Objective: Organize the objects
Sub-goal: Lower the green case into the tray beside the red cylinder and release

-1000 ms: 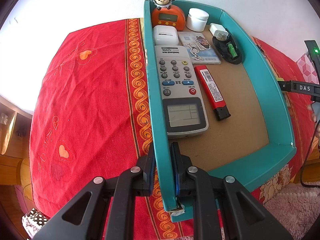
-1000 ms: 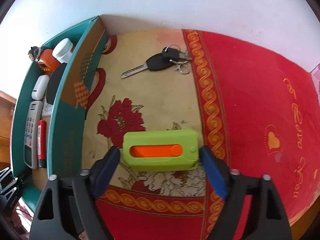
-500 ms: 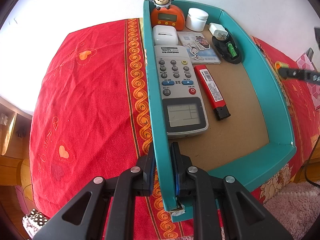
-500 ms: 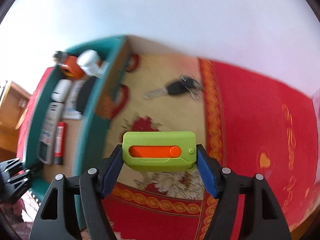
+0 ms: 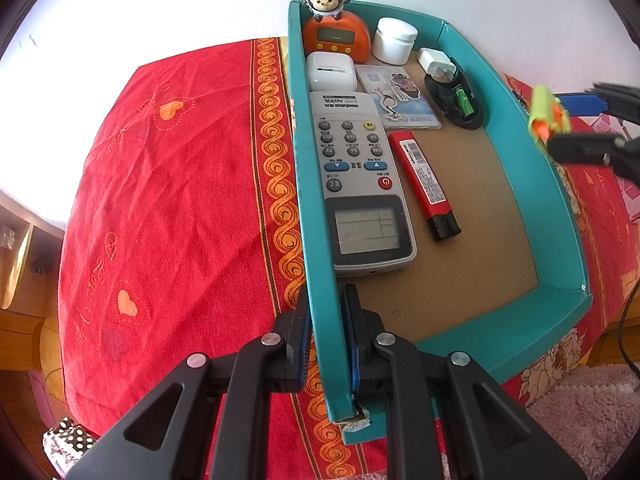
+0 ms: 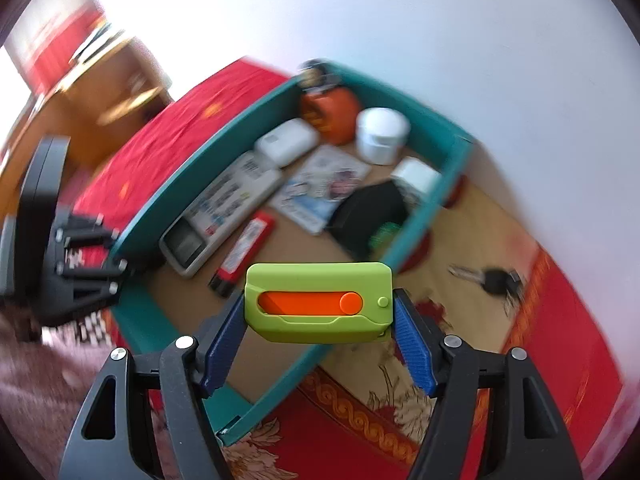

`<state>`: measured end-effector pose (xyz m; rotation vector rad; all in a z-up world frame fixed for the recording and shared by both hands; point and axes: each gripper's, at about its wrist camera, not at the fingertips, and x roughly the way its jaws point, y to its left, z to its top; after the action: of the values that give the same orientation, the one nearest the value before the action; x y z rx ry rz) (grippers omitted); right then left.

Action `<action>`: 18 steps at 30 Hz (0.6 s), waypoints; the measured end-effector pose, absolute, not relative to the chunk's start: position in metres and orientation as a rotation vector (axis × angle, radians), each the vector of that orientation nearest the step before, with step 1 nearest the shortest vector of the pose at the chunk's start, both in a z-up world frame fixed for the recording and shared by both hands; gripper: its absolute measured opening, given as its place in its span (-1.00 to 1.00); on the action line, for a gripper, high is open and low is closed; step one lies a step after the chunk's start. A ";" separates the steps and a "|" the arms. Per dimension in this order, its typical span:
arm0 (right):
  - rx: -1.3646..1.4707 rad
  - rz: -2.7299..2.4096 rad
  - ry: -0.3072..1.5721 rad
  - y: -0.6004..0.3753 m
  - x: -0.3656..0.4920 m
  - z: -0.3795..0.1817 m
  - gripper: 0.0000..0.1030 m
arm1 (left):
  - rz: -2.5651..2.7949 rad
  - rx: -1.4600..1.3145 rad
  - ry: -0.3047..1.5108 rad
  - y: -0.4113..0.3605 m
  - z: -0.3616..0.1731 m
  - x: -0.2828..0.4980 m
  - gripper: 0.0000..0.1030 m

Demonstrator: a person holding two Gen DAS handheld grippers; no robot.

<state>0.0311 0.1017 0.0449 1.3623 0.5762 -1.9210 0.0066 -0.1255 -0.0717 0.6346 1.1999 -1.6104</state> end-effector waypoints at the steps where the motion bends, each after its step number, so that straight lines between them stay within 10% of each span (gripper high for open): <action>1: 1.351 -1.883 0.616 0.094 0.030 0.041 0.39 | -1.610 0.633 1.200 -0.125 -0.071 0.006 -0.73; 18: 1.231 -1.424 1.051 0.037 0.037 -0.008 0.39 | -1.602 0.639 1.199 -0.128 -0.073 0.005 -0.73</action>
<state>0.0371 0.0372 -0.0085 1.2306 1.0510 -1.4243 0.0054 -0.1284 -0.0734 0.6390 1.1990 -1.6024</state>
